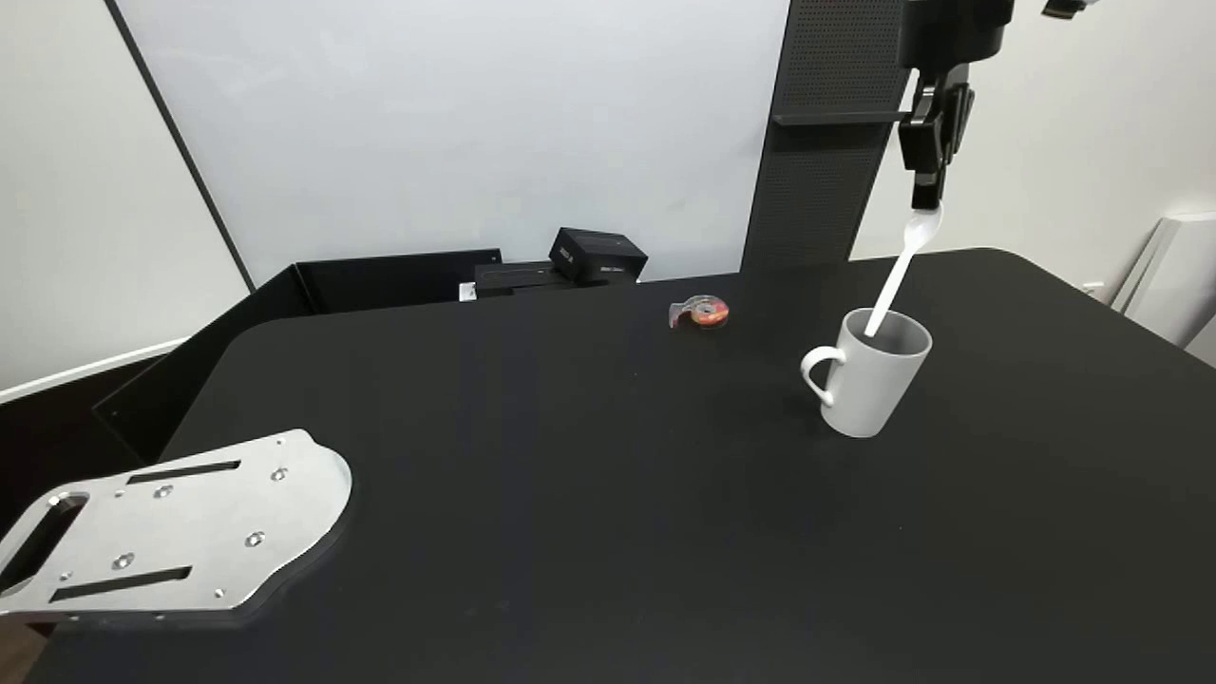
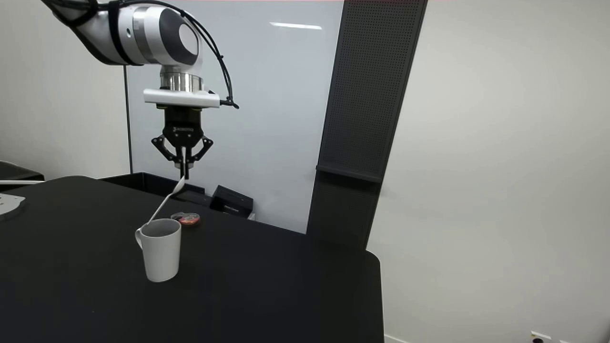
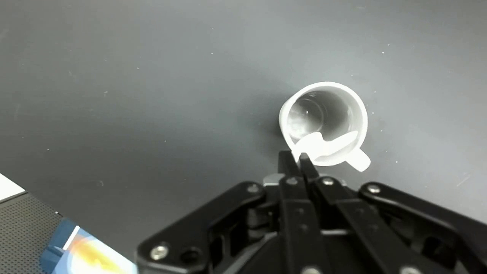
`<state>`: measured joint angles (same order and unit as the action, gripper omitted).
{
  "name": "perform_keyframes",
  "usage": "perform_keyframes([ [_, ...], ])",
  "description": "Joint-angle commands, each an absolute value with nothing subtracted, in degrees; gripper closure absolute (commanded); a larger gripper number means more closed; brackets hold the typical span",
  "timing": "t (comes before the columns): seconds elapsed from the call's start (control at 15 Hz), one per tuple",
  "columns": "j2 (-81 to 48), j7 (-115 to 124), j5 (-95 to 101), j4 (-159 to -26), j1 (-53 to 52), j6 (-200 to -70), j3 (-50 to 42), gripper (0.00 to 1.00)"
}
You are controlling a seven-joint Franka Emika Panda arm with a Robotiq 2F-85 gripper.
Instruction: Remove the plastic spoon from the mug
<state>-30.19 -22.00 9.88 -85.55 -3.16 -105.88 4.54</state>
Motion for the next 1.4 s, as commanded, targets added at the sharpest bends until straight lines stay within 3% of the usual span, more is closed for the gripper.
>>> perform_keyframes([
  [0.0,-25.2,-17.9,11.4,-89.0,-3.5,-105.1,3.4,0.99],
  [0.53,-15.2,-13.0,3.7,-105.1,-1.1,-110.7,3.2,0.99],
  [1.07,-15.2,-16.0,-13.6,-122.1,5.2,-135.4,1.7,0.99],
  [1.33,-17.4,-21.1,-20.4,-126.6,8.5,-140.8,2.3,0.99],
])
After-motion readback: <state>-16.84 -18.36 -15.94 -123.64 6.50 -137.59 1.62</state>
